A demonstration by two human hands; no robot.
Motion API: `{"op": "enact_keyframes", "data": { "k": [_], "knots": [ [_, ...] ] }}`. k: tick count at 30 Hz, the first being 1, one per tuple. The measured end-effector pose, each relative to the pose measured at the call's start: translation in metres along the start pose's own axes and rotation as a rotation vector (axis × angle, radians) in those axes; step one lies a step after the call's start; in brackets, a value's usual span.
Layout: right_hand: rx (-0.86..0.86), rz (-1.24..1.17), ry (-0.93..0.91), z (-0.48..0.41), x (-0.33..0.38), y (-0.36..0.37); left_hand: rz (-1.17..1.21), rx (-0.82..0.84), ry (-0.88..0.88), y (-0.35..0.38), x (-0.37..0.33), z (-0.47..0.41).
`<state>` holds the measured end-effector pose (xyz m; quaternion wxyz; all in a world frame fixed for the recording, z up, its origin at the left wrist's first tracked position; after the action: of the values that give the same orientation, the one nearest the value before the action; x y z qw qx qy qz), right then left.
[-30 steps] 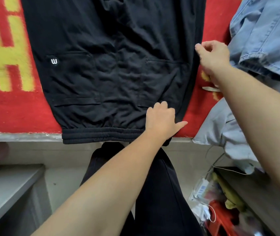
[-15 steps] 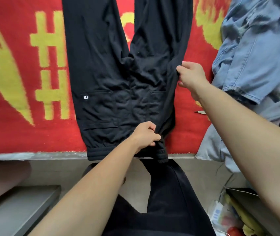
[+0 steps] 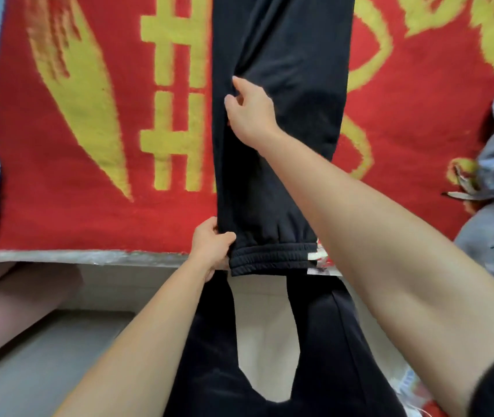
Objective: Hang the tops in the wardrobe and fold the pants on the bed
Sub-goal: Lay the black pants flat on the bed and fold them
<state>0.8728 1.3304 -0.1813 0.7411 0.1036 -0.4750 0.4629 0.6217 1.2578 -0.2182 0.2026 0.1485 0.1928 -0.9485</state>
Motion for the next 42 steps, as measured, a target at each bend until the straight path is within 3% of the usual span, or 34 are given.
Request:
{"op": "enact_keyframes", "data": {
  "k": [5, 9, 11, 14, 17, 19, 21, 26, 34, 38, 42],
  "knots": [
    [0.134, 0.096, 0.092, -0.013, -0.025, 0.055, -0.136, -0.048, 0.029, -0.017, 0.018, -0.018],
    [0.162, 0.068, 0.108, 0.004, -0.034, 0.039, -0.343, -0.138, 0.054, -0.014, 0.015, -0.009],
    [0.051, 0.095, 0.048, 0.024, -0.036, 0.011, -0.32, -0.17, 0.005, -0.011, 0.014, 0.0],
    [-0.257, 0.186, -0.053, 0.068, -0.054, -0.045, -0.314, -0.149, -0.04, 0.0, 0.012, 0.006],
    [-0.477, 0.338, 0.117, 0.113, -0.105, -0.085, -0.367, -0.179, -0.028, 0.009, 0.008, 0.005],
    [-0.412, 0.329, 0.399, 0.141, -0.158, -0.086, -0.364, -0.217, -0.009, 0.015, 0.01, 0.004],
    [-0.248, 0.337, 0.519, 0.163, -0.199, -0.074, -0.344, -0.229, 0.028, 0.023, 0.013, 0.005],
    [-0.155, 0.315, 0.479, 0.194, -0.234, -0.066, -0.469, -0.25, 0.046, 0.031, 0.032, 0.015],
    [-0.061, 0.441, 0.494, 0.217, -0.236, -0.065, -0.522, -0.1, -0.076, 0.046, 0.062, 0.026],
    [-0.132, 0.475, 0.467, 0.198, -0.201, -0.091, -0.591, -0.123, -0.105, 0.021, 0.036, 0.024],
    [-0.237, 0.386, 0.286, 0.13, -0.136, -0.13, -0.605, -0.333, 0.024, -0.017, -0.051, 0.009]
  ]
}}
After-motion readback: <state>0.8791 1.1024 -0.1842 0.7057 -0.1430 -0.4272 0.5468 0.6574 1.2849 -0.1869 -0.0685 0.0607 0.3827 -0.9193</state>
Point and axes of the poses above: each hand's wrist, its own z-axis away from the middle knuckle, its own y-axis out of the palm, x = y × z, the point moved 8 cm from there along -z, towards the middle knuckle, and after that the axes turned 10 degrees about -z, right-handed, at the moved point
